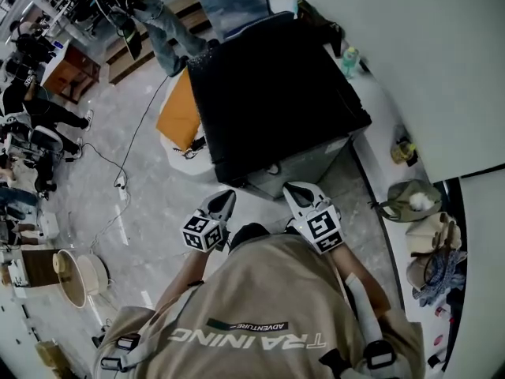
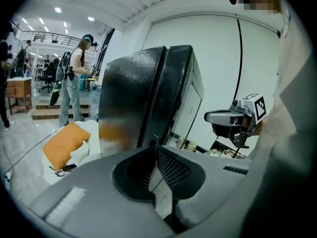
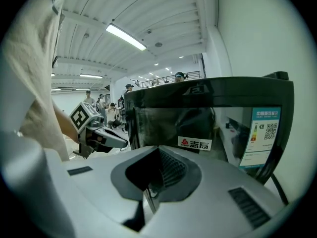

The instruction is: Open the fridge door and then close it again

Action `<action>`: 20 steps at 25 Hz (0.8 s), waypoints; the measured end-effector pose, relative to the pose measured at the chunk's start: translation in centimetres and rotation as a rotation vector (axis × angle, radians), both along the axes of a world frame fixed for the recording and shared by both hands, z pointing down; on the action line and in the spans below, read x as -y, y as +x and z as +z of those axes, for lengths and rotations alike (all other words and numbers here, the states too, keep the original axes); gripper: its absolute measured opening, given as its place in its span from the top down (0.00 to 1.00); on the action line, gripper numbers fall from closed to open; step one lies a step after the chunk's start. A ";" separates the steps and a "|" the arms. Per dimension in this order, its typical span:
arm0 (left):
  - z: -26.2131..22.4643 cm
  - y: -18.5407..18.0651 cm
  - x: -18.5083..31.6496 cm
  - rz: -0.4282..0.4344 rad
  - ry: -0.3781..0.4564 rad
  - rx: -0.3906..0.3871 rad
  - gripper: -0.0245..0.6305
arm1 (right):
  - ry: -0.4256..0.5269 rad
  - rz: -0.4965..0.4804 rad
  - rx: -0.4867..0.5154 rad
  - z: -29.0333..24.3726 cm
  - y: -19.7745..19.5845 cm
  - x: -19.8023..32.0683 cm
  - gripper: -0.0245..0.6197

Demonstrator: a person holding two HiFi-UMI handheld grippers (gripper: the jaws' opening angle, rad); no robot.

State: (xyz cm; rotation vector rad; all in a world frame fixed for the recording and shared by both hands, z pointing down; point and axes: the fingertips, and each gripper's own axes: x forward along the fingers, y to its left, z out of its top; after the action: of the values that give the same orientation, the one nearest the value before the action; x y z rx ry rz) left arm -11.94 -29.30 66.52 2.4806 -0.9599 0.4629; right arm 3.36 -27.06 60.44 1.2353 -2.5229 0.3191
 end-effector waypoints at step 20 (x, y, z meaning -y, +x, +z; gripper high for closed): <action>0.4 1.9 0.8 0.077 -0.014 -0.055 0.82 | -0.049 0.047 0.049 1.1 0.6 -1.8 0.97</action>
State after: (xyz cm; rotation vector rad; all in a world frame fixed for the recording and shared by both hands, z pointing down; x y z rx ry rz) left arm -10.02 -30.06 66.92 2.5112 -0.8392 0.4217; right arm 3.98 -25.24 61.55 1.2848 -2.5138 0.4239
